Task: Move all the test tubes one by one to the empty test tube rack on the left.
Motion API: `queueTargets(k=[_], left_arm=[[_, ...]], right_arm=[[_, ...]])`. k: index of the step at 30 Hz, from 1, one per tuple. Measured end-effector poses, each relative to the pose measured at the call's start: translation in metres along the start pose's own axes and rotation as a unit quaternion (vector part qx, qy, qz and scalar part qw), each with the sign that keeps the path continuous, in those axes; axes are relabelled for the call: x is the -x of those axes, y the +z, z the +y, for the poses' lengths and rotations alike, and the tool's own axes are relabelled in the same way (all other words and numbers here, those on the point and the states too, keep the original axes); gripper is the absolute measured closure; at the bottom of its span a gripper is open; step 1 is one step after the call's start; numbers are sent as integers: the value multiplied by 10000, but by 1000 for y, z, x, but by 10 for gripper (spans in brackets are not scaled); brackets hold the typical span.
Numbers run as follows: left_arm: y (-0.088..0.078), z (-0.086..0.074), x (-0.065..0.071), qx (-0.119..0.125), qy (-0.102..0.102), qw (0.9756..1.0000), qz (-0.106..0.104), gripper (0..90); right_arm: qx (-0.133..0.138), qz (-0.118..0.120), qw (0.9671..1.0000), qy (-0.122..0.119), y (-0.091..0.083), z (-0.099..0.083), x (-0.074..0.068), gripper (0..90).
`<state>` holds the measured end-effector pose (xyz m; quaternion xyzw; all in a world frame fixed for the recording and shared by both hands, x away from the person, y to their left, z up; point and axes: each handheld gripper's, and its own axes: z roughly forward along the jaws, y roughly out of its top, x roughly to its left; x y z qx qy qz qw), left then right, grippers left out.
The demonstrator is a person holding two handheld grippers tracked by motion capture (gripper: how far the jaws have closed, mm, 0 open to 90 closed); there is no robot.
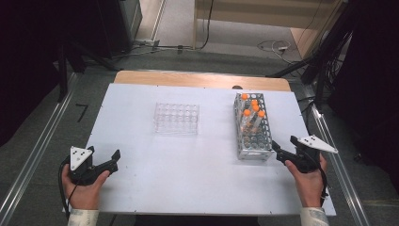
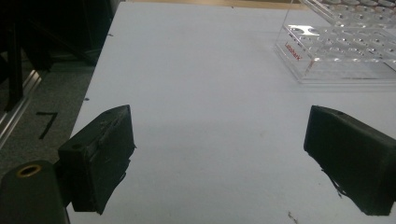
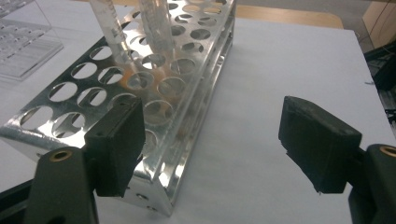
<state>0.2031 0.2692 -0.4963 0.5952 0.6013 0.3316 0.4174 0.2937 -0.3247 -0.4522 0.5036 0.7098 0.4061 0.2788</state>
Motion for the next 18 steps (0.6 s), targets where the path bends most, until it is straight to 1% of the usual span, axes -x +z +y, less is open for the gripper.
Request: queueTargets(k=[4, 6, 10, 11, 12, 15, 16, 18], left_arm=[[0, 0, 0, -4, -4, 10000, -4, 88], [0, 0, 0, 17, 5, 10000, -12, 88], [-1, 0, 0, 25, 12, 10000, -12, 88], [-1, 0, 0, 17, 13, 10000, -12, 88], [0, 0, 0, 17, 15, 10000, -10, 88], [-1, 0, 0, 29, 17, 10000, -7, 88], [-1, 1, 0, 39, 7, 10000, -8, 88], [-2, 1, 0, 51, 2, 10000, -9, 88]], right_arm=[[-1, 30, 10000, -54, 4, 6, -4, 214], [1, 105, 9999, -55, 10, 12, -6, 215], [-25, 119, 9999, -92, 16, 19, -9, 218], [18, 194, 9998, -36, 20, 23, -9, 225], [42, 212, 9998, -31, 22, 26, -10, 228], [56, 212, 9997, -58, 27, 31, -12, 230], [44, 204, 9997, -106, 32, 34, -14, 232], [21, 193, 9997, -120, 37, 37, -16, 237]])
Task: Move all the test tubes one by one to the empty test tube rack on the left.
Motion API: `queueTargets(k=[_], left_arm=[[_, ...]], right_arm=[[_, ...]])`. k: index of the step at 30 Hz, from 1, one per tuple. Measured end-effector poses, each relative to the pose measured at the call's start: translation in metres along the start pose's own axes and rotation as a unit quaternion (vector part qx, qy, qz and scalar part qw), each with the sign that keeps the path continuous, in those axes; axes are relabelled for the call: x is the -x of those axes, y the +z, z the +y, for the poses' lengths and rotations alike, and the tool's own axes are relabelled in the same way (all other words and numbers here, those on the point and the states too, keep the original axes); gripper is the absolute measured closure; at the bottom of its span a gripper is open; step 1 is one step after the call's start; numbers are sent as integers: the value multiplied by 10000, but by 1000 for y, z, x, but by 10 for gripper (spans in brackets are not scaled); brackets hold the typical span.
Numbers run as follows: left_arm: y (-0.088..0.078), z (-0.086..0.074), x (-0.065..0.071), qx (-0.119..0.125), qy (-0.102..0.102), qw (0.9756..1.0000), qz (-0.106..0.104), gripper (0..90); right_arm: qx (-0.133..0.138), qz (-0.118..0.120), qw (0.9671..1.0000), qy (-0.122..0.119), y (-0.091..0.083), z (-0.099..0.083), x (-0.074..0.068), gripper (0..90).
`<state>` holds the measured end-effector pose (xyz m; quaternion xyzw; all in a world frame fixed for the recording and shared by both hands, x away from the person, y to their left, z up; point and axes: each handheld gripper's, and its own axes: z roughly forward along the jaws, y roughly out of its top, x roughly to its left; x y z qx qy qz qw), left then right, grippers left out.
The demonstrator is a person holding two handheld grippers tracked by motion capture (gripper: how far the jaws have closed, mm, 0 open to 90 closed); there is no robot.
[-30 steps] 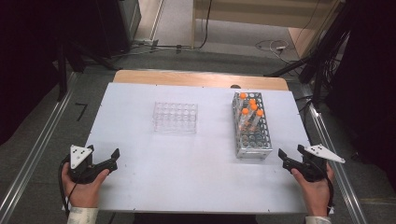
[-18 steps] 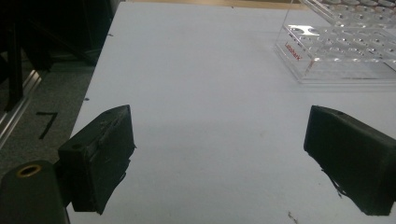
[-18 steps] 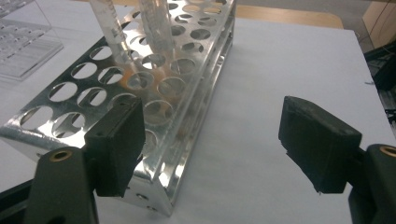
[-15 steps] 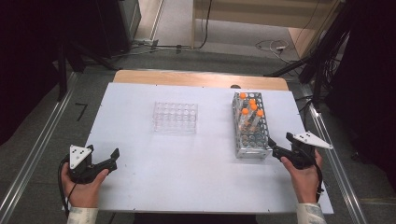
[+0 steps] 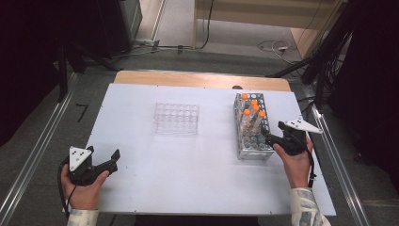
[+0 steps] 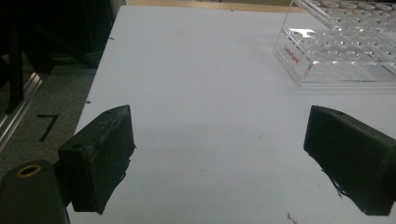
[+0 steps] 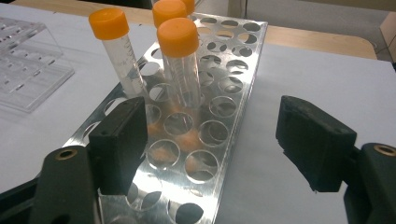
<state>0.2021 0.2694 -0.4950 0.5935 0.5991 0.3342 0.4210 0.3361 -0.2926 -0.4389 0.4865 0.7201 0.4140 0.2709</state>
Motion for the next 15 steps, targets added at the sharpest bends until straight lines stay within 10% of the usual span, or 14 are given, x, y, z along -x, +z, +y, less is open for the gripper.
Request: queueTargets(k=[15], left_arm=[[1, 0, 0, -6, 1, 10000, -23, 89]], right_arm=[[5, 120, 9999, -35, 29, 9, -2, 417]])
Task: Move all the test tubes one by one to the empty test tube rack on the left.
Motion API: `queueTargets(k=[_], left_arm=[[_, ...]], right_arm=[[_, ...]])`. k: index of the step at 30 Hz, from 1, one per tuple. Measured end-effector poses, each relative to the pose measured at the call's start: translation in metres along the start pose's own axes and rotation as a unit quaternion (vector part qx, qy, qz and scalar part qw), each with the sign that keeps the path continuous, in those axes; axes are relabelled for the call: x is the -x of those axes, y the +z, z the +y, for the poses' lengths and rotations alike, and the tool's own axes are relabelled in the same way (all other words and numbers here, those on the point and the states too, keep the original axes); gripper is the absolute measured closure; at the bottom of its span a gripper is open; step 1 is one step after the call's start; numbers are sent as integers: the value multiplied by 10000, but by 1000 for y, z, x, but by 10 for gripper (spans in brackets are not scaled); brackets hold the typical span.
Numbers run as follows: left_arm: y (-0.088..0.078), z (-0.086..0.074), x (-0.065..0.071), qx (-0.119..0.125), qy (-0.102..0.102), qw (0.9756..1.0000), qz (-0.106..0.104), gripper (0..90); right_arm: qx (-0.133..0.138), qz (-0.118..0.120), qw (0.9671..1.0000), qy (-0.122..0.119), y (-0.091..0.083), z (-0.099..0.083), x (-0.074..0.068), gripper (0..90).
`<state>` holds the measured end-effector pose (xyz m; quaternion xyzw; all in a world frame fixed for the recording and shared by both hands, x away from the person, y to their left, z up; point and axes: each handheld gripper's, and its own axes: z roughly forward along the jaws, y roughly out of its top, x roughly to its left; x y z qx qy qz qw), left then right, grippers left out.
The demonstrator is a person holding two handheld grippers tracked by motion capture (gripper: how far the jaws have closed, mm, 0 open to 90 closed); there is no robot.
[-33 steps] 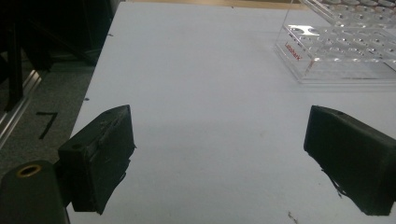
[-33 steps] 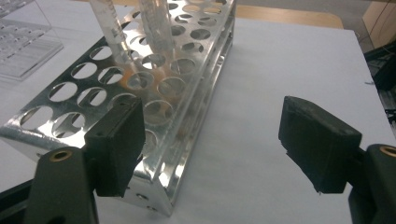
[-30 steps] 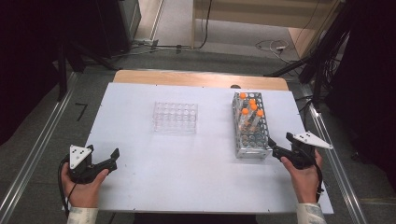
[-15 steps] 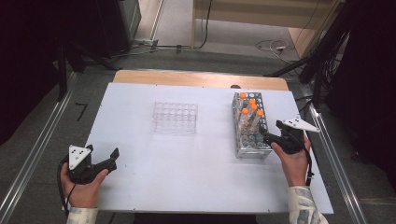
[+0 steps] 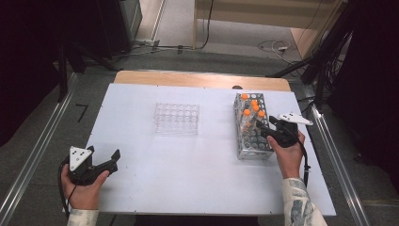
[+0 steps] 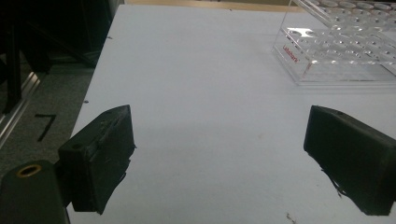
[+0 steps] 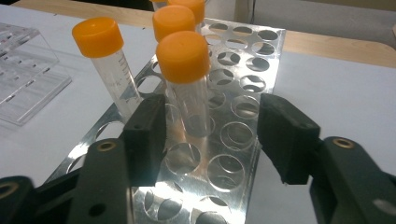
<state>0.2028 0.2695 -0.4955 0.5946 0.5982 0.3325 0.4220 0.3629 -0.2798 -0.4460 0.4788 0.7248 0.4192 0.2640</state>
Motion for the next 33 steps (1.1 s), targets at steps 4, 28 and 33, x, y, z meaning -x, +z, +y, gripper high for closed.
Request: queueTargets(k=[4, 28, 33], left_arm=[[-1, 0, 0, 15, -13, 10000, -10, 89], [-1, 11, 13, 78, 38, 9996, -262, 89], [1, 24, 21, 86, 6, 9990, -434, 90]], right_arm=[[-25, 49, 10000, -69, 5, 4, -2, 515], [124, 137, 9997, -145, 3, 21, -2, 717], [320, 131, 9992, -218, -10, 36, -6, 718]])
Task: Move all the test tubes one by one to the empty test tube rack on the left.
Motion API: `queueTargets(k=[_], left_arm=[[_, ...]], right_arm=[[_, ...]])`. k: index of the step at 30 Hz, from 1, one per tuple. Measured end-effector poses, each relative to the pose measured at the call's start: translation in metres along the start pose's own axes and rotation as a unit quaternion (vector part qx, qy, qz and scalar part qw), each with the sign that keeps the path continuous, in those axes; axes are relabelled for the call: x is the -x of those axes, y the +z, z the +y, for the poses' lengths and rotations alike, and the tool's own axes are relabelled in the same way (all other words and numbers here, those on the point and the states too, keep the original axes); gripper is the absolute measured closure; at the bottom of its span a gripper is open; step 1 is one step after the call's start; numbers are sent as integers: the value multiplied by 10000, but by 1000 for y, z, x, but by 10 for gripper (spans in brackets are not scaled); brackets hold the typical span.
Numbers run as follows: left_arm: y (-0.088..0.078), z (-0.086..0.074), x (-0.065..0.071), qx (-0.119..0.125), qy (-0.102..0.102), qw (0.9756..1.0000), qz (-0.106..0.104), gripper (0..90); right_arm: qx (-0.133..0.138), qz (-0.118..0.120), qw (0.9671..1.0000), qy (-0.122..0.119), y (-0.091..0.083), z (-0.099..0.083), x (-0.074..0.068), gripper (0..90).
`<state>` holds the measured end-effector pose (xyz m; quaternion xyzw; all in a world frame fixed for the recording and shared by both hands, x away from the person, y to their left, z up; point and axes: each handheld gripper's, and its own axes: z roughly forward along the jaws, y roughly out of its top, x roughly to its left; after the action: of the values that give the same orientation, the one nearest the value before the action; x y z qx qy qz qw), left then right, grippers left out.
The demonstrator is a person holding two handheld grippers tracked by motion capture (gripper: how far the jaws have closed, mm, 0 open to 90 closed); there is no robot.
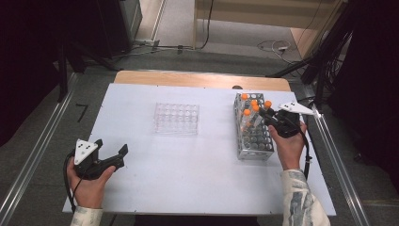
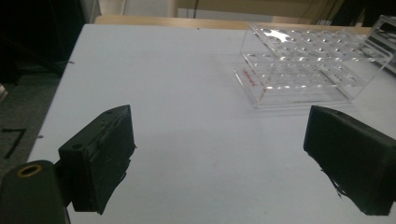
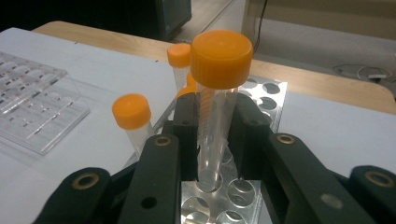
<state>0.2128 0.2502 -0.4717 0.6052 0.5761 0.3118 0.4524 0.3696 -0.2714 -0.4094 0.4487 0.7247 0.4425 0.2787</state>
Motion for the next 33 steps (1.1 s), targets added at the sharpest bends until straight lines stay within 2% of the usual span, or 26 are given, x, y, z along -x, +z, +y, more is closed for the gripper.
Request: queueTargets(k=[5, 9, 14, 18, 23, 25, 27, 29, 33], left_arm=[[8, 12, 8, -116, -25, 9997, -222, 90], [15, 22, 18, -178, 67, 9991, -382, 91], [26, 32, 29, -153, 119, 9984, -524, 111], [35, 35, 36, -132, 48, 9968, -786, 112], [45, 36, 44, -180, 177, 9961, -844, 120], [48, 37, 47, -159, 182, 9959, -874, 128], [50, 39, 49, -128, 232, 9956, -894, 128], [52, 44, 51, -106, 277, 9954, -909, 128], [55, 52, 54, -40, 277, 9947, -993, 129]], right_arm=[[131, 74, 9999, -5, -11, 7, -3, 719], [187, 105, 9998, -62, -20, 10, -7, 719], [282, 220, 9994, -39, -30, 8, -10, 719], [297, 293, 9991, -47, -36, 5, -17, 719], [321, 416, 9986, -20, -38, 2, -25, 719], [356, 543, 9979, -49, -39, 0, -33, 719], [361, 580, 9976, -85, -39, -1, -35, 719], [340, 683, 9970, -153, -39, 0, -45, 719], [317, 779, 9962, -213, -37, 0, -53, 719]])
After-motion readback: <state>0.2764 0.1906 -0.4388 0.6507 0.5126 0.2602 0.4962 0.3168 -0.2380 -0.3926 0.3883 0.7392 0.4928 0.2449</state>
